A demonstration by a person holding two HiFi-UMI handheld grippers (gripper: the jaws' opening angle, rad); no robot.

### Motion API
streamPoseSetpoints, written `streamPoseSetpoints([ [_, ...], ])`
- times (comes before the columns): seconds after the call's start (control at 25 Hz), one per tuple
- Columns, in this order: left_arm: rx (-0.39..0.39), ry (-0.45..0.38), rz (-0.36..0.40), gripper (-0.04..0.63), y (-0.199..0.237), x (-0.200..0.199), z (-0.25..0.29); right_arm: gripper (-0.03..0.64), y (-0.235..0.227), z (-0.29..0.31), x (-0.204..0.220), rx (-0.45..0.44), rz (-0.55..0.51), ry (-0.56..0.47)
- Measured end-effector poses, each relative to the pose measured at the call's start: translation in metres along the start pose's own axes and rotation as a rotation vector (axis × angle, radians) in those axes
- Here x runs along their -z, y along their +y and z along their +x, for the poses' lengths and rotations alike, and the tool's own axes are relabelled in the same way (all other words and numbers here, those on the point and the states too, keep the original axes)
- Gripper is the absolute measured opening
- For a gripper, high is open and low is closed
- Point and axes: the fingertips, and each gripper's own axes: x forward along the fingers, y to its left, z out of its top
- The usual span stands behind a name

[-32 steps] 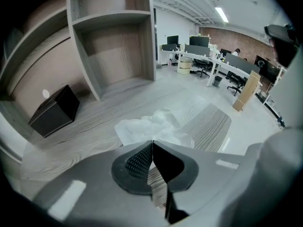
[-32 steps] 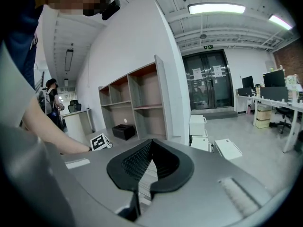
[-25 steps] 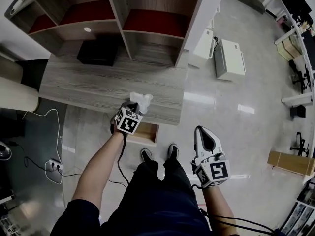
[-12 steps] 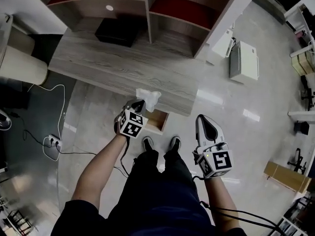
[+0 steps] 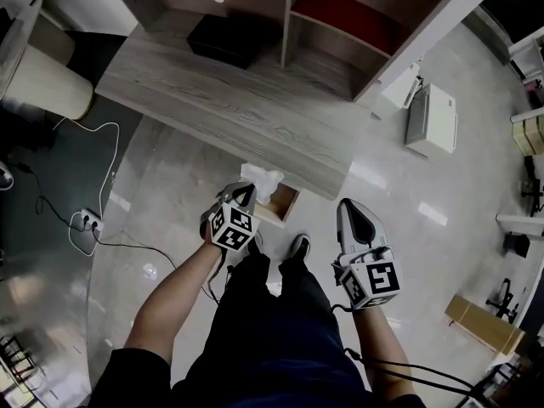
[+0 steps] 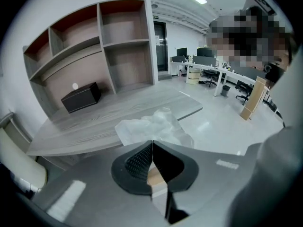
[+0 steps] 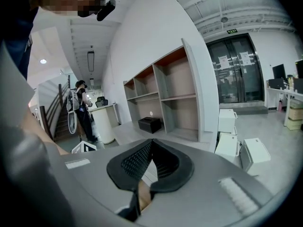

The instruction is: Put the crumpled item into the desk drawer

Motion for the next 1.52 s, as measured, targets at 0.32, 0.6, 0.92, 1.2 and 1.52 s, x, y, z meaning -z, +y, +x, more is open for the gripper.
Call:
streamPoseSetpoints([
  [0.32, 0.032, 0.031, 0.012, 0.006, -0.025, 0.035, 0.018, 0.006, 0.001, -0.012, 0.016, 0.006, -0.015, 0.041],
  [0.6, 0.081, 0.103, 0.033, 0.006, -0.051, 0.066, 0.050, 0.006, -0.004, -0.025, 0.037, 0.037, -0.018, 0.115],
  [0.92, 0.092, 0.170, 0.067, 0.007, -0.057, 0.081, 0.078, 0.006, -0.010, -0.031, 0.057, 0.060, 0.003, 0.147],
  [1.2, 0.071, 0.277, 0.112, 0.008, -0.052, 0.090, 0.097, 0.006, -0.012, -0.023, 0.072, 0.055, 0.029, 0.164],
  [1.52, 0.074, 0.277, 0.140, 0.009, -0.051, 0.092, 0.110, 0.006, -0.006, -0.010, 0.087, 0.038, 0.045, 0.175],
])
